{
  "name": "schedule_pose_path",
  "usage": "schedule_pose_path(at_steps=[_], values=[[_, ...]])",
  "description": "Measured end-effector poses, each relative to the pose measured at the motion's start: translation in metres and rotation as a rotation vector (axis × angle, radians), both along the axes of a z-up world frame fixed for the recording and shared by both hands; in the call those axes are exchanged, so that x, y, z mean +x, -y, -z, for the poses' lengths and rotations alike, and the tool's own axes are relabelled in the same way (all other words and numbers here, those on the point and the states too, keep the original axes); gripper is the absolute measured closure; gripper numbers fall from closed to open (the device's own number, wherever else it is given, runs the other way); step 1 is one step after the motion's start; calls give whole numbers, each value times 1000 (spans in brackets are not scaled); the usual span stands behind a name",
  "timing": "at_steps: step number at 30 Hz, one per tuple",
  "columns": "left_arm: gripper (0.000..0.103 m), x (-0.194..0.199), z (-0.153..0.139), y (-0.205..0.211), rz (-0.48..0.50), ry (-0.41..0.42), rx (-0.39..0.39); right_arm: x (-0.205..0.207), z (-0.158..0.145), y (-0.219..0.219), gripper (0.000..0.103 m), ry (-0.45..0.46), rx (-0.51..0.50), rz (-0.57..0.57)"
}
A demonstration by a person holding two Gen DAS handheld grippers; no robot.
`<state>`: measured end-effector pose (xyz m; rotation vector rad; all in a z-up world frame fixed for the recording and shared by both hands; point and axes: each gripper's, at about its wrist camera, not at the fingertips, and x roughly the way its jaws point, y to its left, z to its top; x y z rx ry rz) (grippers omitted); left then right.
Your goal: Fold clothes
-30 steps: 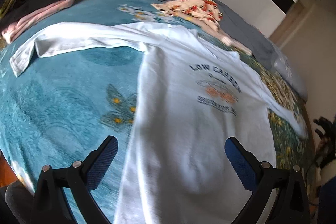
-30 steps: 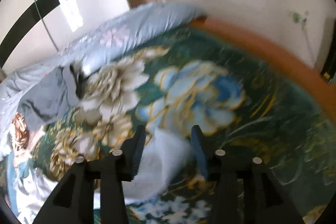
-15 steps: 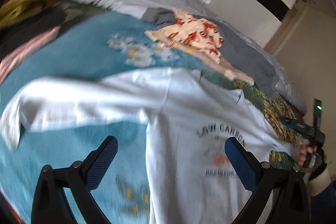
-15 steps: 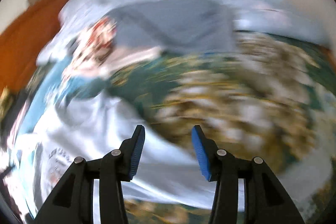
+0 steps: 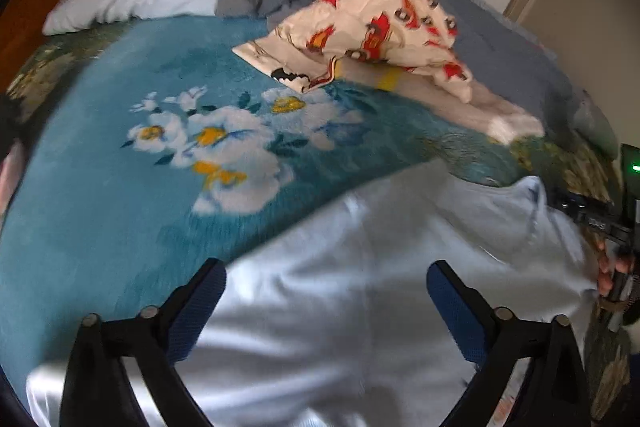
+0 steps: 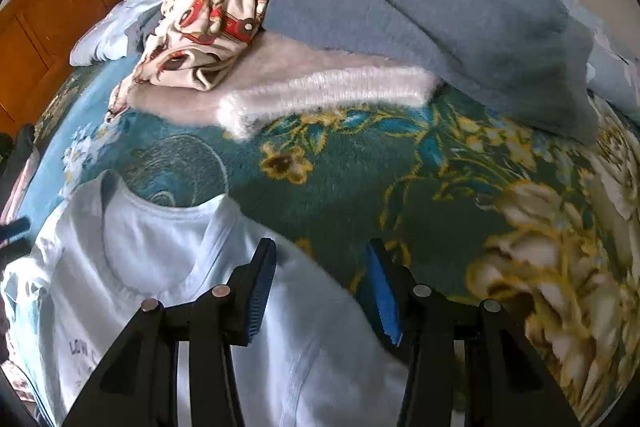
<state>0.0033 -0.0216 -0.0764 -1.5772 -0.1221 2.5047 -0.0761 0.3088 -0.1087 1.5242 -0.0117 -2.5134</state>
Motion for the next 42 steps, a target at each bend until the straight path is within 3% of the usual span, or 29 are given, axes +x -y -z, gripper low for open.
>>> schedule_pose_path(at_steps=[3,5,9,12,14,18,19,20,25,30,37,41,42], values=[[12,-20,15,-9,56,27,-60,-3,1,1,54,-2,0,-20],[17,-28,22,-12,80,41,-51,-1,2,4,54,-4,12,-44],[17,-37,26,-16,126,32,-28,5,3,11,54,-4,25,-107],[25,-37,26,-24,157,24,-70,9,4,18,55,-2,35,-145],[45,-33,24,-33,190,13,-90,13,5,24,58,-7,61,-161],[73,-28,20,-43,224,19,-84,20,4,34,84,7,95,-197],[89,-27,19,-45,226,18,-90,21,4,35,88,10,100,-199],[93,-25,17,-48,228,8,-101,22,3,38,97,11,107,-194],[94,-17,2,-56,235,-88,-184,20,-9,46,100,-76,194,-163],[94,-42,-10,-53,158,-140,-226,-2,-28,39,100,-141,164,-106],[94,-54,17,-59,139,-68,-258,-24,-3,43,100,-75,163,-72],[90,-55,13,-50,110,-47,-181,-24,2,43,99,-68,165,-63],[89,-55,11,-46,97,-36,-153,-23,1,43,95,-71,168,-61]])
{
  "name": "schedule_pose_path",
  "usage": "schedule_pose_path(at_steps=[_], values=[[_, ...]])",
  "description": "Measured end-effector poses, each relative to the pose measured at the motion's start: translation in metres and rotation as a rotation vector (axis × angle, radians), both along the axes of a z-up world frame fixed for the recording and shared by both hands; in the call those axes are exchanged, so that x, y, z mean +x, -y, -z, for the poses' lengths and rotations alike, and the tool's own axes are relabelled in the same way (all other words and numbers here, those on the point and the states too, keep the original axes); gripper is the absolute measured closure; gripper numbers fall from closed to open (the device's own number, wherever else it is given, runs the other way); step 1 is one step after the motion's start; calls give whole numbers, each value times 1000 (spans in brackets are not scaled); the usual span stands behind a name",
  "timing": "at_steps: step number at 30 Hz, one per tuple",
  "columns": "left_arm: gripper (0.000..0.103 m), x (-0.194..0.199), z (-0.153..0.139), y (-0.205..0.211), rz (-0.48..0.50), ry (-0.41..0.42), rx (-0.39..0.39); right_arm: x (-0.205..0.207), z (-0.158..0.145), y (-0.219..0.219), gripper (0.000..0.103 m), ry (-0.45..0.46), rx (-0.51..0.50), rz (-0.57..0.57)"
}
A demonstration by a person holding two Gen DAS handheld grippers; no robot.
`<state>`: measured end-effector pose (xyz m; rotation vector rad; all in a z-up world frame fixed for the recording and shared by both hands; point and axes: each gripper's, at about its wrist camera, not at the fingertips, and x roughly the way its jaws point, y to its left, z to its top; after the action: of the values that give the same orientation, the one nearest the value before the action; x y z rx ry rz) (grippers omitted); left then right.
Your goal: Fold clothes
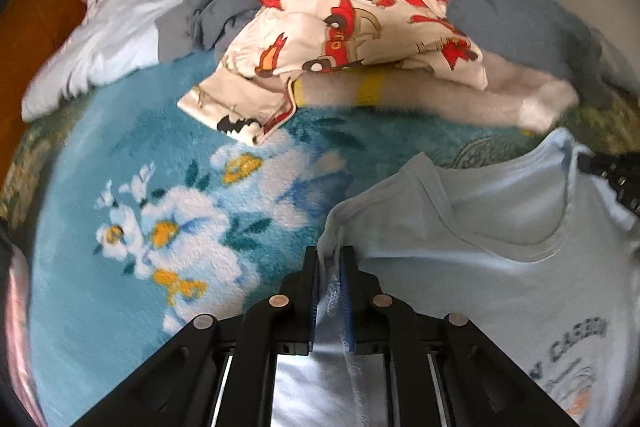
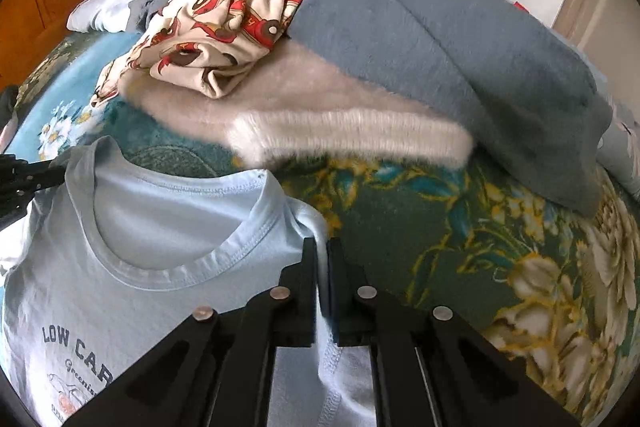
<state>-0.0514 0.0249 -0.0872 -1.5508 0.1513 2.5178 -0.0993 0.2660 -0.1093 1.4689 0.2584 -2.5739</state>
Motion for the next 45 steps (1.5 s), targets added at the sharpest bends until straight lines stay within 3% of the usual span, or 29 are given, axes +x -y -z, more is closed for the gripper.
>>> schedule_pose_path(at_steps=[1,2,3,5,9,13,19,21,25,30,34,36,37,40,45], values=[[86,1,-2,4,-14,8,23,1,-2,0,91,-7,3,3],[79,3,-6,8,-31,9,37,3,-6,-1,80,-19,7,7],[75,5,-9,12,-45,6,51,5,-9,-1,58,-32,12,11],[62,19,-20,22,-66,-21,97,12,-20,-4,46,-72,18,20],[54,61,-40,58,-167,-72,223,49,-41,-11,40,-160,-3,39],[47,116,-57,108,-319,-139,327,95,-40,-17,40,-156,-81,65],[45,217,-69,213,-625,-207,283,152,-36,-14,39,-139,-94,50],[45,240,-66,242,-714,-208,261,164,-39,-18,39,-127,-143,68],[45,277,-38,289,-884,-154,242,177,-45,-24,39,-114,-229,98],[45,289,0,317,-972,-90,271,185,-48,-21,39,-109,-243,97],[47,283,10,316,-968,-74,288,190,-45,-21,39,-96,-247,103],[67,279,11,312,-945,-80,284,191,-43,-22,39,-88,-247,111],[85,278,11,311,-938,-82,283,191,-41,-22,39,-82,-248,116],[93,277,7,317,-944,-96,275,190,-38,-24,39,-61,-262,129],[100,264,-8,335,-920,-88,82,192,-35,-27,39,-56,-259,140]])
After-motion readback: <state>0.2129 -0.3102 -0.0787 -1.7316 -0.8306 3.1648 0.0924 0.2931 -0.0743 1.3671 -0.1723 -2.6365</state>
